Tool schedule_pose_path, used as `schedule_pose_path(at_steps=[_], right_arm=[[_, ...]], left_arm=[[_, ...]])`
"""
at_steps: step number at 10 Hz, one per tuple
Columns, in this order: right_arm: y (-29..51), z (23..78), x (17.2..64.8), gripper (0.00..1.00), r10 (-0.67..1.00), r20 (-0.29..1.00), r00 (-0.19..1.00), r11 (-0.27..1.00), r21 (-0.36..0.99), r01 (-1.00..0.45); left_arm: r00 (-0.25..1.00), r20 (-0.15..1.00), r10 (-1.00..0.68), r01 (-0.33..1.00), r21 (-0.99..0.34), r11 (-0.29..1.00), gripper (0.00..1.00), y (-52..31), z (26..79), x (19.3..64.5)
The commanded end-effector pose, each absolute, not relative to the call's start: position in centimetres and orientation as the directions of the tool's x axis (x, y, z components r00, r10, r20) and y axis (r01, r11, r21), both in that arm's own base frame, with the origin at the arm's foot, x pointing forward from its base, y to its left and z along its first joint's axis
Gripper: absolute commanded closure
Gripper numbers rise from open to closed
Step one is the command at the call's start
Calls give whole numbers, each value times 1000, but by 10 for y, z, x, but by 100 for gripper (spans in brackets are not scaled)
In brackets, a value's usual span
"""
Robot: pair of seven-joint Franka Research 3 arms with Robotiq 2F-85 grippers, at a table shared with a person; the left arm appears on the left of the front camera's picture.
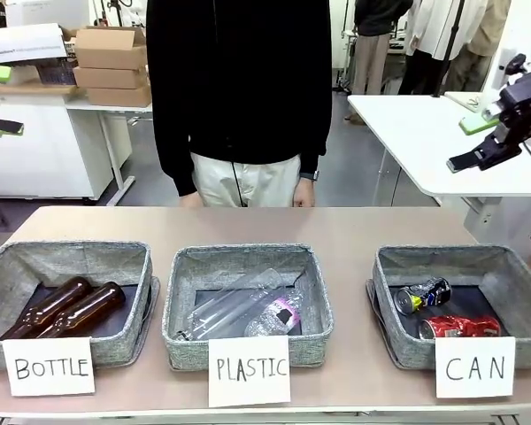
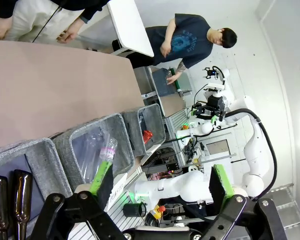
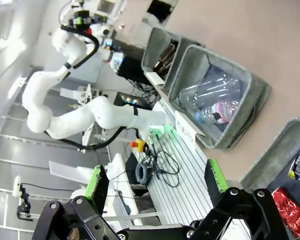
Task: Sort the can waste into the basket.
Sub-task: Pick up the can waste from the table and place it in the right Fabric basket.
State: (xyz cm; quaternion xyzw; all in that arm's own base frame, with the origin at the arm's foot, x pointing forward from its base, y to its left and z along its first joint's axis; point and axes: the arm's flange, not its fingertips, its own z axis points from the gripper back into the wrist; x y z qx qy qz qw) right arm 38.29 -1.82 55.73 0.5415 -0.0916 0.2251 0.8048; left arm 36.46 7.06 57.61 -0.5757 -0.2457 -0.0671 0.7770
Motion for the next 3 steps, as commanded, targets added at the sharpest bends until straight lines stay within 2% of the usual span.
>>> schedule_pose_path(at_steps=[1,3], right_arm=[[-18,561,383,0,261,383,886,328,828,-454],[-18,561,383,0,261,383,886,328,828,-454]], left_arm=[[872,457,175,387,-862,328,0,70,578,363],[872,457,175,387,-862,328,0,70,578,363]])
